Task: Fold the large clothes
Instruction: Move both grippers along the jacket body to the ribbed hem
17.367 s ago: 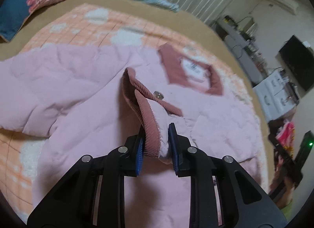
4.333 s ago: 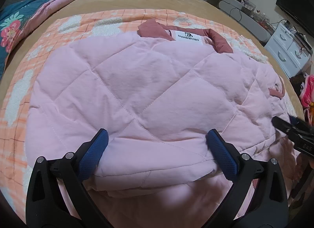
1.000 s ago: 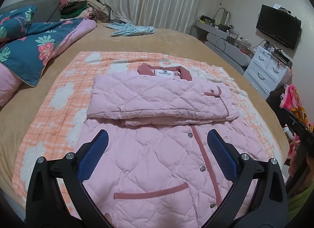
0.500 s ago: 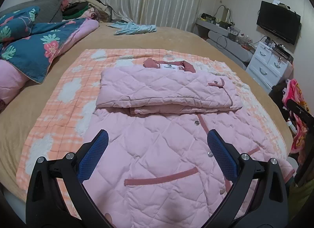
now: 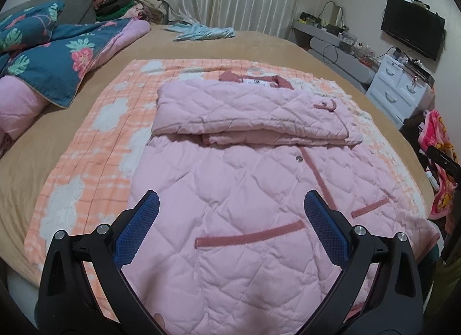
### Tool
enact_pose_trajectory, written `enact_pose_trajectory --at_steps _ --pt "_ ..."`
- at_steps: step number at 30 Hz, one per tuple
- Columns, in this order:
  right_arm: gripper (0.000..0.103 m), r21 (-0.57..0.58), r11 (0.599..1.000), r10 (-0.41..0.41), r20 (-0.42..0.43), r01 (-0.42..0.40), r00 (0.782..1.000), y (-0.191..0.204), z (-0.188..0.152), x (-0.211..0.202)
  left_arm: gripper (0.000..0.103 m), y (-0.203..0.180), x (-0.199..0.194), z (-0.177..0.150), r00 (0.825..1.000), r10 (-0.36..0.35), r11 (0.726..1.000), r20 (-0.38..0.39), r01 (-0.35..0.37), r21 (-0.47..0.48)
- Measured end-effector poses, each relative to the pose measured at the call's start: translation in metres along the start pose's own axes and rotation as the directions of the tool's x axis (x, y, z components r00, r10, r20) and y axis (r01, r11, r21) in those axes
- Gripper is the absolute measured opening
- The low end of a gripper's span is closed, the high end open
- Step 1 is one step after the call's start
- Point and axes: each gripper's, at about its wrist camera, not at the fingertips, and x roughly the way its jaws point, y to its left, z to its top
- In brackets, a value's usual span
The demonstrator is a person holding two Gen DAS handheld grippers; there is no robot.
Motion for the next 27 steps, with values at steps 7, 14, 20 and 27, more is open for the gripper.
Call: enact_pose_trajectory --at_steps 7,14,20,27 --pt "0.099 0.020 1.000 -0.015 -0.065 0.016 0.998 -0.016 -0.021 0.003 0.095 0.013 0.004 -0.018 0.999 0.035 0.999 -0.035 -0.035 0.002" --pt "0.099 0.051 0.998 -0.039 -0.134 0.046 0.990 -0.038 -0.041 0.005 0.095 0.026 0.009 -0.037 0.995 0.066 0.998 -0.077 -0.066 0.003" --pt "0.099 0.063 0.995 -0.062 -0.169 0.073 0.984 -0.052 -0.053 0.003 0.095 0.036 0.016 -0.055 0.989 0.069 0.998 -0.131 -0.070 -0.004" --pt "0.099 0.076 0.992 -0.086 -0.190 0.102 0.978 -0.063 -0.062 0.000 0.095 0.046 0.019 -0.073 0.982 0.046 0.998 -0.182 -0.053 -0.031"
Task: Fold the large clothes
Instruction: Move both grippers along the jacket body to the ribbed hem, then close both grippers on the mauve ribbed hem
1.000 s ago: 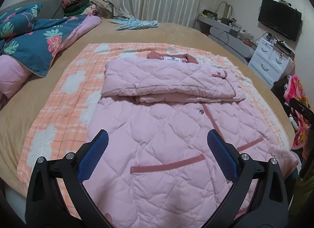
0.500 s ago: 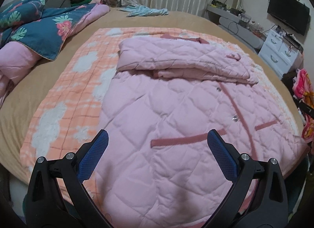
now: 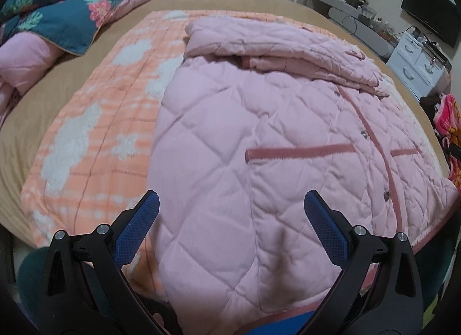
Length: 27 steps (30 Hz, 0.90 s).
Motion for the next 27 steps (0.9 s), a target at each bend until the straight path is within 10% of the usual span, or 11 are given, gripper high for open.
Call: enact_pose_trajectory --at_steps 27 --pt "0.099 -0.021 0.998 0.053 -0.231 -0.059 0.972 -0.027 -0.053 0.005 0.092 0.009 0.025 -0.059 0.972 -0.111 0.994 -0.206 0.106 -0.037"
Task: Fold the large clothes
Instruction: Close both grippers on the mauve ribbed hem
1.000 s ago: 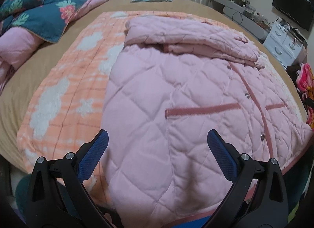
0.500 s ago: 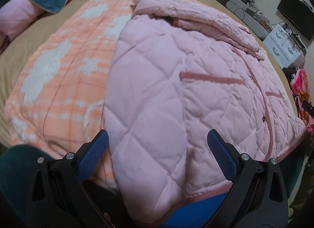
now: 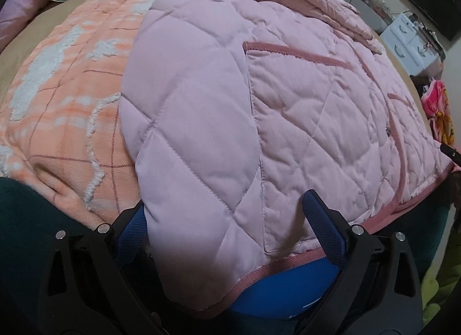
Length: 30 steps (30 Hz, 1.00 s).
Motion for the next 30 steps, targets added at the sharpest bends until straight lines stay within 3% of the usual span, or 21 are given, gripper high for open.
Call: enact_pose_trajectory --at_steps 8,12,13,14,17,21,23,24,25,27,30 --pt "0.095 -0.003 0.999 0.040 -0.125 -0.041 0.991 -0.004 -0.007 0.016 0.093 0.000 0.006 0.001 1.000 0.012 1.000 -0.010 -0.012 0.000" --pt "0.075 -0.053 0.998 0.026 -0.134 -0.033 0.991 0.004 -0.008 0.016 0.093 -0.001 0.007 0.002 1.000 0.010 1.000 -0.006 -0.010 0.000" --pt "0.060 -0.062 0.997 0.030 -0.125 -0.038 0.992 0.006 -0.008 0.013 0.093 -0.001 0.007 0.002 1.000 0.007 1.000 -0.004 -0.007 -0.002" --pt "0.034 -0.074 0.996 0.044 -0.111 -0.053 0.993 0.008 -0.007 0.010 0.093 0.000 0.006 0.002 1.000 0.004 1.000 -0.003 -0.004 -0.004" --pt "0.025 -0.128 0.988 0.083 -0.010 -0.084 0.996 0.022 -0.001 -0.013 0.093 0.001 0.004 0.001 1.000 -0.001 1.000 -0.001 0.001 -0.010" --pt "0.021 -0.123 0.983 0.153 0.133 -0.136 0.979 0.029 0.016 -0.039 0.091 0.003 0.001 -0.001 1.000 -0.004 1.000 0.003 0.004 -0.012" --pt "0.021 -0.115 0.978 0.193 0.205 -0.172 0.960 0.029 0.029 -0.052 0.078 0.004 -0.003 -0.002 1.000 -0.007 1.000 0.018 0.007 -0.017" --pt "0.021 -0.108 0.976 0.208 0.223 -0.188 0.952 0.029 0.034 -0.056 0.065 0.005 -0.007 -0.003 0.999 -0.010 1.000 0.031 0.010 -0.023" --pt "0.021 -0.104 0.973 0.223 0.242 -0.204 0.944 0.028 0.040 -0.060 0.058 0.006 -0.011 -0.004 0.999 -0.011 1.000 0.041 0.013 -0.027" --pt "0.021 -0.097 0.971 0.236 0.273 -0.217 0.933 0.027 0.052 -0.064 0.030 0.009 -0.019 -0.005 0.998 -0.022 0.999 0.067 0.025 -0.039" --pt "0.021 -0.087 0.966 0.258 0.306 -0.243 0.916 0.025 0.064 -0.069 0.016 0.006 -0.032 -0.006 0.993 -0.054 0.998 0.107 0.057 -0.027"
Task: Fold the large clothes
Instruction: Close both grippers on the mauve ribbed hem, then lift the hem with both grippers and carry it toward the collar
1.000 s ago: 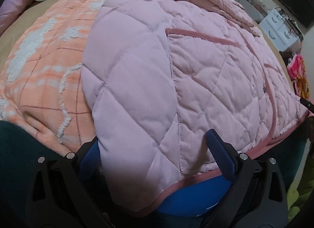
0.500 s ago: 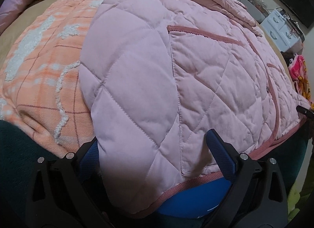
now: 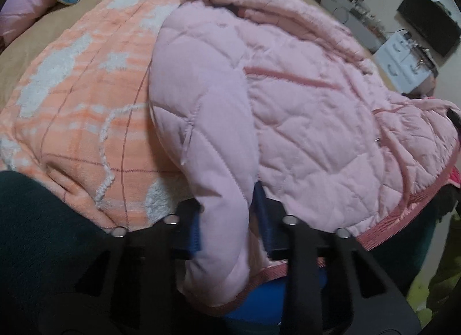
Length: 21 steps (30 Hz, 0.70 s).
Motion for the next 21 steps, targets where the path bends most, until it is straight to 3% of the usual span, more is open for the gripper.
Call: enact_pose_trajectory --at_steps 3,8,14,21 --pt "0.020 0.027 1.000 0.007 0.027 -0.007 1.000 -0.005 0.009 0.001 0.009 -0.008 -0.018 0.008 0.998 -0.006 1.000 0.059 0.005 0.031" --pt "0.019 0.073 0.997 0.006 0.060 -0.011 0.998 -0.013 0.013 0.002 0.008 -0.024 -0.049 0.034 0.986 -0.030 0.996 0.165 0.015 0.090" --pt "0.017 0.148 0.989 0.008 0.119 -0.026 0.993 -0.030 0.025 -0.004 0.008 -0.041 -0.063 0.063 0.975 -0.043 0.989 0.220 0.011 0.145" --pt "0.016 0.170 0.985 0.009 0.173 -0.039 0.985 -0.040 0.052 -0.001 0.008 -0.047 -0.076 0.099 0.952 -0.070 0.991 0.298 0.032 0.131"
